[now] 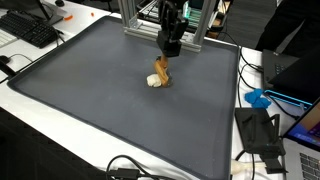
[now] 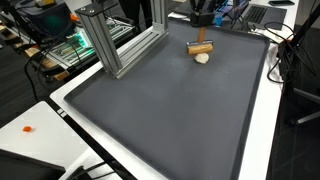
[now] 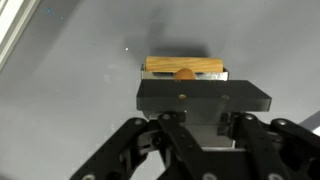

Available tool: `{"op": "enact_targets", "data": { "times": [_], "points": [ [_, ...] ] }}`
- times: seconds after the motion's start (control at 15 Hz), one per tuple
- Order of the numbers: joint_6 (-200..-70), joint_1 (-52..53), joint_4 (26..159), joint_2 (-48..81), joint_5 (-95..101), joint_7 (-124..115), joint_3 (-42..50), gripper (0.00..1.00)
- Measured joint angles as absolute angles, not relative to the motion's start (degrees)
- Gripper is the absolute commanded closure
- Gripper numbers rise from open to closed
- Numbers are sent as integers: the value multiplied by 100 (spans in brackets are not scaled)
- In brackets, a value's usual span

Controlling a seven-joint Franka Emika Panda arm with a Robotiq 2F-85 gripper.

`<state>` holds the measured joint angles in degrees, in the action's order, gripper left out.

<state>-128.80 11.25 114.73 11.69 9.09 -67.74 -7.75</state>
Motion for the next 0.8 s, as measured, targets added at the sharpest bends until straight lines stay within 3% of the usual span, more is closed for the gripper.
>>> {"op": "enact_targets", "data": {
  "times": [0.8],
  "points": [
    [-13684,1153,11696,1169,1423,-6893,-645,78]
  ]
}}
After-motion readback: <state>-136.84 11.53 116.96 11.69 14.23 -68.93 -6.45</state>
